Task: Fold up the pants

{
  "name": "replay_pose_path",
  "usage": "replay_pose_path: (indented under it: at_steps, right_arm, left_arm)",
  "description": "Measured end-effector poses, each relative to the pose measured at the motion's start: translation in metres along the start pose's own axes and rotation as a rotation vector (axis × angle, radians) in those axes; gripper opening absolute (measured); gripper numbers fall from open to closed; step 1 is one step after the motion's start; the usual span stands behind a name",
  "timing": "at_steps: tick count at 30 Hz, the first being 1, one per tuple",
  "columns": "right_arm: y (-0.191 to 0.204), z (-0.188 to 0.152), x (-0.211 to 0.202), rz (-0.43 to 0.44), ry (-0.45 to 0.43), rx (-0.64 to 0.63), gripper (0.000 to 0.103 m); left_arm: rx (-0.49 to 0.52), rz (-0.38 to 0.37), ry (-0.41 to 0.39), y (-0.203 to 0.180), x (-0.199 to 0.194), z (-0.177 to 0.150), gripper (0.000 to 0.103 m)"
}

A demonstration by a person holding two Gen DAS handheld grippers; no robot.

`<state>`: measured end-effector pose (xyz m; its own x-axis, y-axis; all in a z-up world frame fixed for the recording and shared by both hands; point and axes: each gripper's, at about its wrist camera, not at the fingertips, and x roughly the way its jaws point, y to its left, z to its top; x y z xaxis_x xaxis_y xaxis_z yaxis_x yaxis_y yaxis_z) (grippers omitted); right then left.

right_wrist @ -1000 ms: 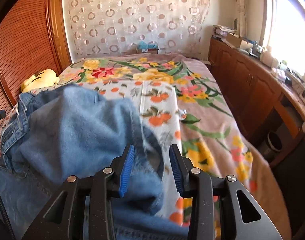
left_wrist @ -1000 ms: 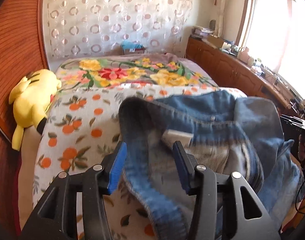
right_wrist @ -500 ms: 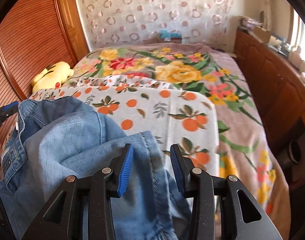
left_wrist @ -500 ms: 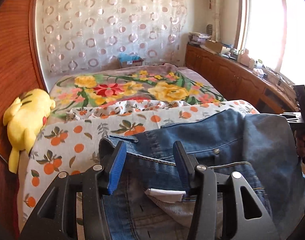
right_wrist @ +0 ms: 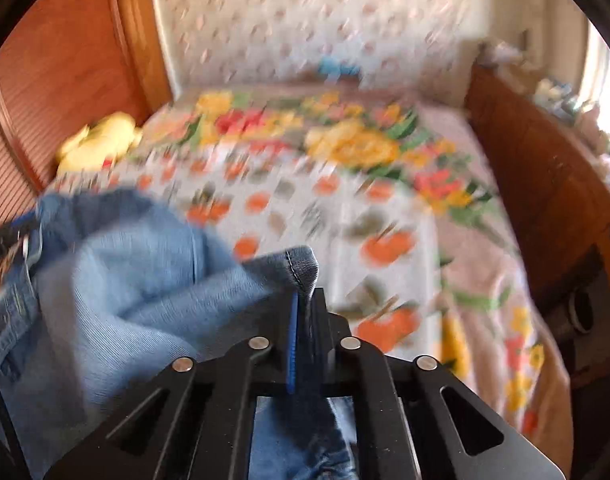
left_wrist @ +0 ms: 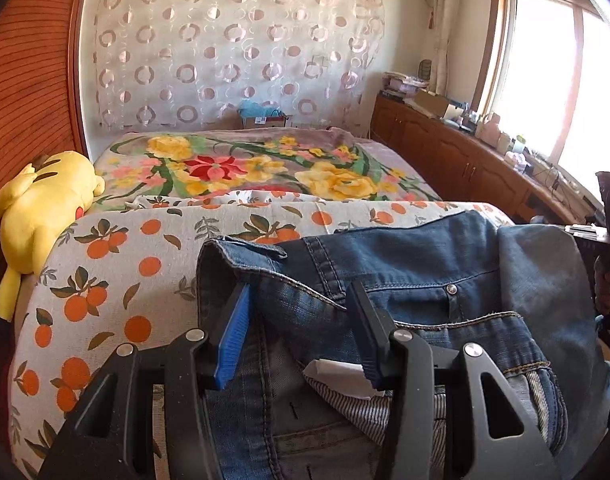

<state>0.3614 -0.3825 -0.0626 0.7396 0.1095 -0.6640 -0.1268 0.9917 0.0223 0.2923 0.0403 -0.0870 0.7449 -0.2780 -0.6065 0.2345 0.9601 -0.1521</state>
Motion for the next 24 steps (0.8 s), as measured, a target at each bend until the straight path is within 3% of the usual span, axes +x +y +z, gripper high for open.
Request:
replay_pose_path:
  at_steps: [6,8,9,10,13,15,17,21,24]
  right_arm:
    - [-0.051,0.023,-0.055,-0.198,-0.202,0.112,0.004]
    - [-0.071,0.022,-0.055,-0.327,-0.179,0.154,0.004]
    - [-0.083,0.018,-0.049,-0.335,-0.126,0.205,0.004]
    - [-0.093,0.011,-0.041,-0.324,-0.067,0.248,0.004]
    - [-0.087,-0.008,-0.034,-0.311,-0.037,0.215,0.004]
    - [-0.078,-0.014,-0.026,-0.222,-0.005,0.204,0.006]
    - [-0.062,-0.015,-0.016,-0.183,0.016,0.159,0.014]
    - [-0.041,-0.001,0.008,-0.124,0.056,0.085,0.049]
    - [-0.046,0.009,0.031,-0.121,0.111,0.073,0.053]
  left_arm:
    - [-0.019,-0.012,-0.016,0.003,-0.002,-0.001,0.05]
    - [-0.019,-0.01,-0.02,0.004,-0.003,-0.001,0.05]
    - [-0.02,-0.011,-0.02,0.005,-0.003,-0.001,0.05]
    - [-0.022,-0.014,-0.021,0.005,-0.003,-0.002,0.05]
    - [-0.024,-0.011,-0.018,0.004,-0.001,-0.001,0.05]
    - [-0.022,-0.009,-0.013,0.004,0.0,-0.001,0.05]
    - [-0.02,-0.008,-0.014,0.004,0.0,-0.001,0.05]
    - [-0.021,-0.007,-0.017,0.004,0.0,-0.002,0.05]
    - [-0.025,-0.007,-0.015,0.004,0.0,-0.003,0.05]
